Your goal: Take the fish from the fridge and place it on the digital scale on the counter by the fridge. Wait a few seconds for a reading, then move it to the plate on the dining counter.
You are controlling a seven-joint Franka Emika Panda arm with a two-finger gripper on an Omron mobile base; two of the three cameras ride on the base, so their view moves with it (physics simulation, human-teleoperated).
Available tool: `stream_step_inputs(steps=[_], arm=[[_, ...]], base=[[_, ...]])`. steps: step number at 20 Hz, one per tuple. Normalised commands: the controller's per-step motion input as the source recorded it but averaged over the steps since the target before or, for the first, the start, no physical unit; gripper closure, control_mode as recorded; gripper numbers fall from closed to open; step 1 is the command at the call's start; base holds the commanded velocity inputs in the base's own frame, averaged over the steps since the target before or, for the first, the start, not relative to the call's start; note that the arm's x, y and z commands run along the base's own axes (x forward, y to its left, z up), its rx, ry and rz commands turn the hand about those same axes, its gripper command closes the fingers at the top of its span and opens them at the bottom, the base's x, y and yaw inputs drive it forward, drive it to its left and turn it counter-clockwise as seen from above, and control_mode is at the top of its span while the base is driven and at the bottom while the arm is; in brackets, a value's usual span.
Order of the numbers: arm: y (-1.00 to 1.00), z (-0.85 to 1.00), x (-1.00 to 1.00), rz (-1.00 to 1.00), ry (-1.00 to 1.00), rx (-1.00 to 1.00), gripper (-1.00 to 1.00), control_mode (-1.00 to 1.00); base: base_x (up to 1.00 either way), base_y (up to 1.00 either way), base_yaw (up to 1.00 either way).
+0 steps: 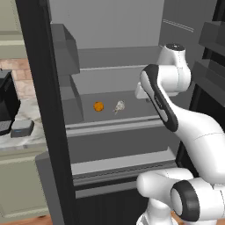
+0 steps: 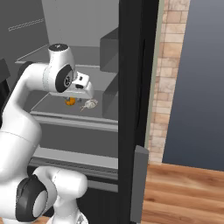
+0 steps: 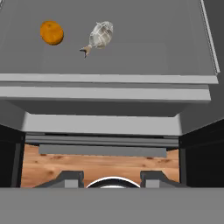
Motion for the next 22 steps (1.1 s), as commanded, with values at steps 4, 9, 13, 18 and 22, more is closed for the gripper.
stream_step_inputs(steps=[4,9,13,18,22], arm=[[0.0,0.0,-0.03,0.0,0.0,0.0,-1.0,-1.0],[0.0,-0.01,0.0,0.0,0.0,0.0,-1.0,-1.0],[0.05,-0.29,0.01,-0.01,0.13,0.0,-1.0,-1.0],[0.1,-0.5,0.2,-0.1,0.02,-0.01,-1.0,-1.0],[0.19,-0.48,0.41,-0.17,-0.08,-0.04,-1.0,-1.0]], base=[[0.0,0.0,0.0],[0.0,0.0,0.0],[0.0,0.0,0.0],[0.0,0.0,0.0],[0.0,0.0,0.0]])
